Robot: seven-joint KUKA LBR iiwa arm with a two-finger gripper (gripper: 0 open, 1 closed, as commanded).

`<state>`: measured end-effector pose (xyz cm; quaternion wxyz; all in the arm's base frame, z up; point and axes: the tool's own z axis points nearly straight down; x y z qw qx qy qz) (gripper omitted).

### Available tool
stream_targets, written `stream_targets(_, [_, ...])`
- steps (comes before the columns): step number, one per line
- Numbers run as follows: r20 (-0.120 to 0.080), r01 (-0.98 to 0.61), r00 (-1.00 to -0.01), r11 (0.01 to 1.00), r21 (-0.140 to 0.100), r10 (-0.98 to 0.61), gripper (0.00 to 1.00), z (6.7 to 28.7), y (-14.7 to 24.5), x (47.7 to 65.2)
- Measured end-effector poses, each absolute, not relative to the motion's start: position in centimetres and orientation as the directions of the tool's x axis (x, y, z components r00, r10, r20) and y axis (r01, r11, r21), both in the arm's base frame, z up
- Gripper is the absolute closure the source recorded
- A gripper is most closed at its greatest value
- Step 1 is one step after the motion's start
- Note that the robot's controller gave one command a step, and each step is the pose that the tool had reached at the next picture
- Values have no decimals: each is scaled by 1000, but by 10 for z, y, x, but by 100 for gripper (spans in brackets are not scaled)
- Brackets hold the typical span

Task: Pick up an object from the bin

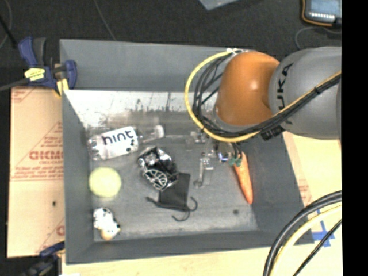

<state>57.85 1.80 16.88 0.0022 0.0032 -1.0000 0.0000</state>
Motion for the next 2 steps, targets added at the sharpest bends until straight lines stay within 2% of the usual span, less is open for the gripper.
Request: stream_targets(2, [-3, -42, -999, 999, -1, -42, 0, 174, 16, 573])
